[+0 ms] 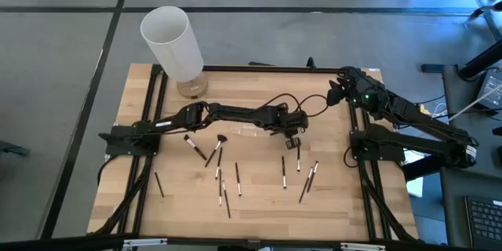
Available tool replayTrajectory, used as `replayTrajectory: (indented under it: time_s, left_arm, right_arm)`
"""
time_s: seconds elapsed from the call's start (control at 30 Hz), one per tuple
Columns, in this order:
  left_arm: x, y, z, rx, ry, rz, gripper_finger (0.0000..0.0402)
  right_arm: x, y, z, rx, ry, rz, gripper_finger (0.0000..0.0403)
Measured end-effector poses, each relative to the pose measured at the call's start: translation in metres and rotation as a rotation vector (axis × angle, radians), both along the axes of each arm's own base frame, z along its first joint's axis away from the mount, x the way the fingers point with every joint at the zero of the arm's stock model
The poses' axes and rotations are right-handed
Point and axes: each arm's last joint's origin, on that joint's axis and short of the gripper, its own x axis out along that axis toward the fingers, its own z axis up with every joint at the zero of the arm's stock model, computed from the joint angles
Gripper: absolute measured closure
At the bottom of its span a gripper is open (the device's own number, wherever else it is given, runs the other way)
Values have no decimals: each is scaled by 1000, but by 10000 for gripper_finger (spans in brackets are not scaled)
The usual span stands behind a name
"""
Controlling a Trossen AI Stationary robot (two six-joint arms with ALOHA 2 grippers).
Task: Put items in baskets/containers
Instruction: Put the black powder brush into the transparent organizer
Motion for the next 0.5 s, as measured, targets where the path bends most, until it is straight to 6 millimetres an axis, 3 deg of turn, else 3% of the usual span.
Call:
replayTrajectory:
  time_s: [0.13, 0.4, 0.5]
  left_arm:
    - [0, 0, 25, 40, -28, 0, 336]
    - [-30, -10, 115, 264, -130, 146, 340]
    - [-41, -19, 138, 399, -150, 240, 337]
  right_arm:
    - [1, 0, 2, -27, 0, 11, 231]
    - [1, -1, 3, -54, 15, 11, 231]
    - [1, -1, 4, -58, 21, 17, 231]
